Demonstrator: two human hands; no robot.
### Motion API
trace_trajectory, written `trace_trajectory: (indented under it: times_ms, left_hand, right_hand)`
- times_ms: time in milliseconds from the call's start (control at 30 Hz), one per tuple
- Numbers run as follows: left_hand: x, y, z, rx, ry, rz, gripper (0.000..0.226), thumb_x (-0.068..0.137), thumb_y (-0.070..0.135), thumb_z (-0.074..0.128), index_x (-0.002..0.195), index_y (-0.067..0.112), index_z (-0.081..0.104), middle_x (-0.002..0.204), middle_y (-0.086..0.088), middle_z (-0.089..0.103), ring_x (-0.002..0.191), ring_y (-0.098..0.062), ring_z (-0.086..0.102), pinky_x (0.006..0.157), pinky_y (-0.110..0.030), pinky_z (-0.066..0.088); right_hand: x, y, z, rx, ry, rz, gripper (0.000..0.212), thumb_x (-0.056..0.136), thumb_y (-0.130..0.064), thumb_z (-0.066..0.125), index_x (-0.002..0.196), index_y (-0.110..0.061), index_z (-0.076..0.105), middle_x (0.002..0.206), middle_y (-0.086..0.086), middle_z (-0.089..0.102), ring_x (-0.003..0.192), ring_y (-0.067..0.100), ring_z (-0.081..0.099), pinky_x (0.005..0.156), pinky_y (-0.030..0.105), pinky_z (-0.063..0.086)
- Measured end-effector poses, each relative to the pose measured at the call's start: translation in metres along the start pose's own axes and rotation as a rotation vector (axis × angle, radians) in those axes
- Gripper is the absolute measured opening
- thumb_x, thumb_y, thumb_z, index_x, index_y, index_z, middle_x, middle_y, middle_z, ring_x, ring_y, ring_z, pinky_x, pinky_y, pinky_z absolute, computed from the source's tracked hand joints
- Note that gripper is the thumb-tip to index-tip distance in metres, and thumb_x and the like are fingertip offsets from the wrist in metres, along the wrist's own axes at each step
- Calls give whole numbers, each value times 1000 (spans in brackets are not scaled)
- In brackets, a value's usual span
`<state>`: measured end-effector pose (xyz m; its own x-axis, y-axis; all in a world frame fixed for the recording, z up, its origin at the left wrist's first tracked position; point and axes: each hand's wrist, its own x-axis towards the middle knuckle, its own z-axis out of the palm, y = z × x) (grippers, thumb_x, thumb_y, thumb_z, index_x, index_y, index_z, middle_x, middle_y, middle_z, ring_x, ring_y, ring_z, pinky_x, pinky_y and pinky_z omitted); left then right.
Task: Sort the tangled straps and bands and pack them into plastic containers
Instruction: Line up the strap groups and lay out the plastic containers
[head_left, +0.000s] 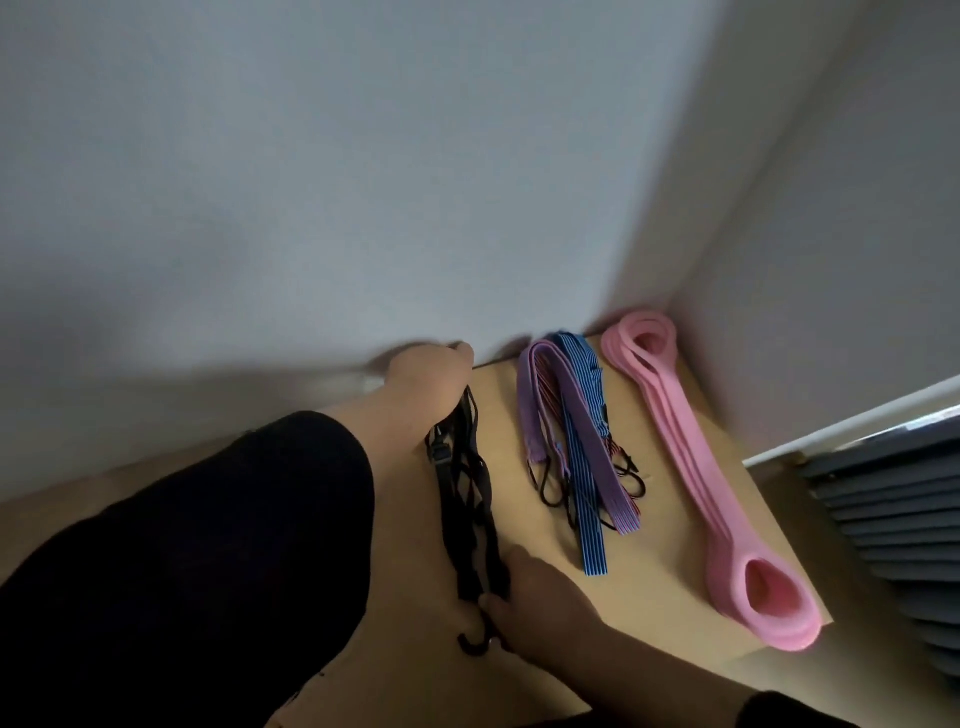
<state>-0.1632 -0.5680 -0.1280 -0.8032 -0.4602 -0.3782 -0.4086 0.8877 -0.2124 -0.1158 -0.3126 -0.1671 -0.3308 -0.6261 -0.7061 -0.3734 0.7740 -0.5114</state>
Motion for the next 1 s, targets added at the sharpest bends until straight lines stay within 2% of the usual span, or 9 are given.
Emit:
trace_trajectory:
  times_ms: [67, 167, 233, 367, 500, 633, 833, 933, 1000]
  left_hand:
    - [1, -2, 6, -22, -9, -18, 34, 84, -5, 50, 116, 6, 45, 72, -3, 45, 61, -18, 45, 46, -33, 33]
    - [1, -7, 9, -40, -19, -41, 23, 84, -5, 48, 102, 10, 47, 74, -1, 46, 65, -18, 45, 51, -33, 36]
    - [-2, -9, 8, -20, -6, -26, 20, 84, -5, 49, 94, 11, 43, 74, -1, 47, 62, -16, 44, 47, -31, 33]
    - [-9, -13, 3, -42, 55, 16, 20, 85, -5, 46, 90, 13, 40, 72, 0, 47, 57, -16, 41, 45, -31, 31]
    - [-26, -28, -1, -82, 122, 51, 5, 95, 10, 45, 90, 10, 44, 69, 1, 43, 55, -17, 41, 48, -32, 34]
    - [-61, -47, -2, -224, 318, 80, 35, 106, 40, 31, 84, 14, 41, 62, 2, 46, 59, -24, 50, 51, -31, 33]
    - [-135, -93, 10, -425, 389, -30, 40, 107, 43, 23, 83, 17, 43, 69, 5, 48, 66, -23, 52, 60, -35, 37]
    - [-178, -117, 36, -505, 409, -125, 46, 104, 48, 18, 84, 19, 47, 82, -2, 60, 76, -25, 57, 66, -37, 41]
    - [-207, -128, 59, -520, 467, -154, 55, 98, 52, 12, 83, 19, 53, 86, -7, 63, 80, -27, 58, 69, -39, 46]
  right_hand:
    - [1, 2, 1, -37, 8, -13, 42, 90, -46, 58, 125, -27, 46, 113, -4, 62, 99, 17, 67, 84, 36, 54]
    - [1, 3, 4, -71, 15, -35, 47, 92, -45, 59, 132, -27, 44, 122, -3, 58, 109, 17, 61, 84, 31, 47]
    - [-1, 2, 7, -69, 19, -30, 48, 91, -47, 60, 132, -26, 45, 124, -3, 57, 111, 17, 59, 86, 32, 48]
    - [-7, -2, 4, -79, 58, -4, 46, 85, -56, 64, 117, -26, 52, 116, -3, 54, 102, 16, 61, 83, 35, 51]
    - [-16, -10, -5, -189, 122, -24, 55, 87, -59, 61, 125, -20, 52, 124, 1, 52, 112, 21, 56, 90, 35, 49]
    - [-24, -24, -14, -232, 194, -45, 64, 86, -65, 59, 132, -22, 51, 129, 0, 51, 119, 20, 51, 96, 35, 47]
    - [-28, -65, -13, -368, 189, -143, 54, 87, -68, 55, 121, -25, 55, 118, -3, 52, 106, 16, 52, 86, 31, 47]
    - [-26, -88, -3, -414, 160, -187, 43, 92, -61, 53, 115, -25, 59, 113, -3, 53, 103, 16, 53, 85, 29, 46]
    - [-22, -101, 5, -444, 148, -217, 32, 97, -52, 48, 101, -23, 62, 102, -3, 53, 95, 16, 54, 83, 31, 47]
